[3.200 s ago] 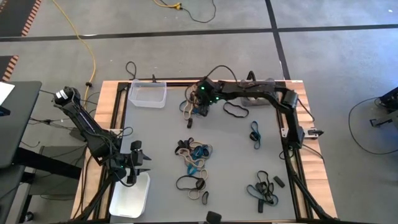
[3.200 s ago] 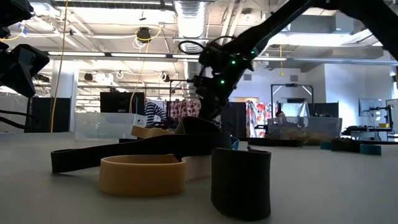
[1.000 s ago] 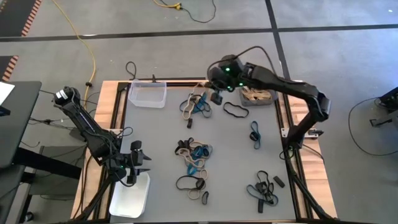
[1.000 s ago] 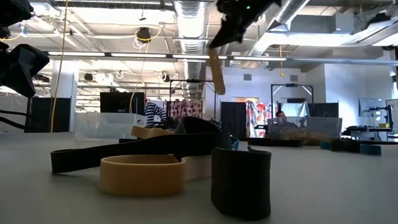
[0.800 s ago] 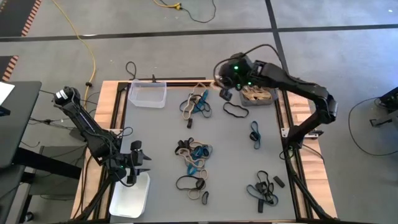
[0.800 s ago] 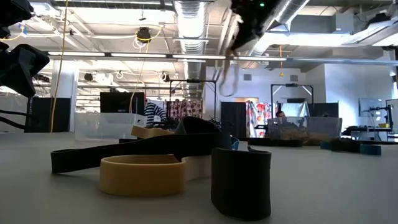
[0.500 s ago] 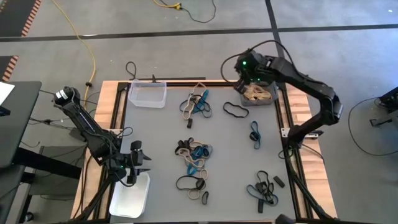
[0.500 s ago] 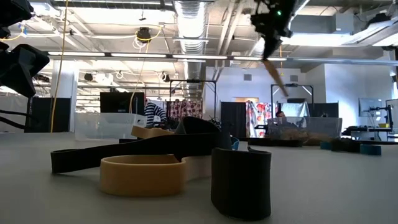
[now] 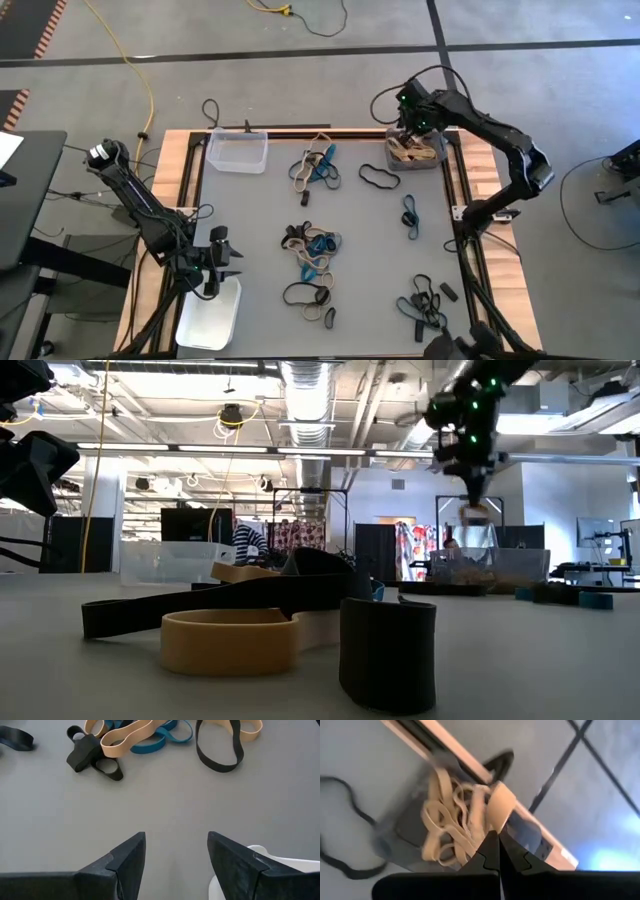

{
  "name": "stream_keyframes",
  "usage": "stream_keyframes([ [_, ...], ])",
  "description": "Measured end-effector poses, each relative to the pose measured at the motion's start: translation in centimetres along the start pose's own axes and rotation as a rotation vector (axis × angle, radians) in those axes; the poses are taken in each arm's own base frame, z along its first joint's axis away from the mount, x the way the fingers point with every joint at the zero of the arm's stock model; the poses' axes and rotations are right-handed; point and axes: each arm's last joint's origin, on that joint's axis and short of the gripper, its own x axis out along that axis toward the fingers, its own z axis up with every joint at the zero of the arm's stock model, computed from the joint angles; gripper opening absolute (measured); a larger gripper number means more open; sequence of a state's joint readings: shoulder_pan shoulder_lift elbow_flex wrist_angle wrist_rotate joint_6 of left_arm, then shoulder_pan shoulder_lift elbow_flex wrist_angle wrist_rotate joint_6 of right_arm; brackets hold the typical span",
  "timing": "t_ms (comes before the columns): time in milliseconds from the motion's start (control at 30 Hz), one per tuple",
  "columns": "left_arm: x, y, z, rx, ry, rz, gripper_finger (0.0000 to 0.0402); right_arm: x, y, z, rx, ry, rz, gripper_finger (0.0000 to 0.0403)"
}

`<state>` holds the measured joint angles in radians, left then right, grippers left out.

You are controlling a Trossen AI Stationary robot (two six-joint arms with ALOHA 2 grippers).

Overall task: Sort rubber bands into baskets
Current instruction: Put the white rubber band into the black transparent bin

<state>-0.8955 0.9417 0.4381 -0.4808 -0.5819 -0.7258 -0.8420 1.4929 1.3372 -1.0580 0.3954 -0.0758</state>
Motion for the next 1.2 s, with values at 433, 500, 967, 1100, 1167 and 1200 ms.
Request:
stream_keyframes([
  [433,0.0,0.0,0.0,0.0,0.0,0.0,0.0206,5.4,-0.1,-2.4,0.064,0.046,0.115,0.0033],
  [500,0.0,0.0,0.0,0.0,0.0,0.0,0.0206,5.7,0.2,-2.4,0.061,0.028,0.169,0.0044],
  [967,0.0,0.0,0.0,0.0,0.0,0.0,0.0206,4.6,3.6,-1.2,-0.025,-0.109,0.323,0.015],
  [1100,0.0,0.0,0.0,0.0,0.0,0.0,0.0206,3.6,5.9,-0.5,-0.086,-0.202,0.449,0.0184],
  [1167,0.0,0.0,0.0,0.0,0.0,0.0,0.0206,2.8,7.2,-0.1,-0.123,-0.267,0.507,0.0193],
  [1200,0.0,0.0,0.0,0.0,0.0,0.0,0.0206,2.4,7.9,0.2,-0.141,-0.303,0.531,0.0196],
])
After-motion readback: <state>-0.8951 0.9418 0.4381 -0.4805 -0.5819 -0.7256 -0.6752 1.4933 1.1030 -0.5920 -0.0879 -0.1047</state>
